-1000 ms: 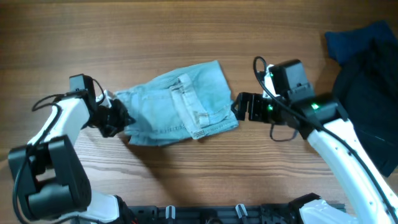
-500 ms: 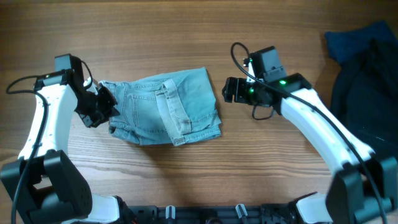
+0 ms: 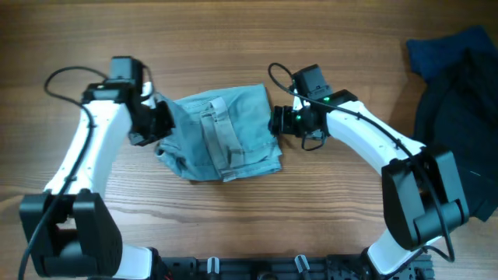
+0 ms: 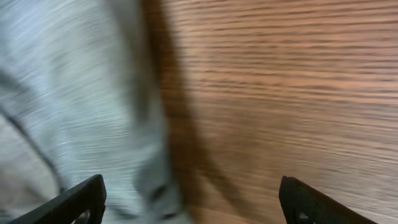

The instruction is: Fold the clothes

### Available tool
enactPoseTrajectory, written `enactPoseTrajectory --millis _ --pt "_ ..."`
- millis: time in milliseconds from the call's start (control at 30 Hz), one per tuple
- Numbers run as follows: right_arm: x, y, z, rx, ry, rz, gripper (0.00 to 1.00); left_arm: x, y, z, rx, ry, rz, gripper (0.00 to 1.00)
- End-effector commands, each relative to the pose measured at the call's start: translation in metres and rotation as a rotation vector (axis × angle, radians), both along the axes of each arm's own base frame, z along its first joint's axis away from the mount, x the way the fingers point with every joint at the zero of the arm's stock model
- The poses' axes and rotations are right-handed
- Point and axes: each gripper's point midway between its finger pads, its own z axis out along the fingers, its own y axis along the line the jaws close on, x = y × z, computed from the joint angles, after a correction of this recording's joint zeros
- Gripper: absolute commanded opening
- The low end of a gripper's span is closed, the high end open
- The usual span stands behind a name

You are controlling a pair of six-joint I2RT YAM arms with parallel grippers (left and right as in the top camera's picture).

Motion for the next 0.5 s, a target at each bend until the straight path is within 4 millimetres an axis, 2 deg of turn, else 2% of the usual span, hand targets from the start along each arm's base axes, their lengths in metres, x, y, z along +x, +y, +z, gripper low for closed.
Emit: enactPoseTrajectory --millis 0,167,467 --pt "-0.005 0.019 0.0 0.03 0.013 0.024 0.91 0.005 -0.022 0.015 0.056 -0.055 -0.076 0.04" --pt "-0.011 0.024 -0.008 0.022 0.033 0.039 0.9 0.004 -0.041 0.026 0.06 -0.063 -0.125 0.04" --pt "-0.021 0.036 -0.015 0.037 0.065 0.075 0.9 0.012 -0.047 0.063 0.054 -0.097 -0.134 0.04"
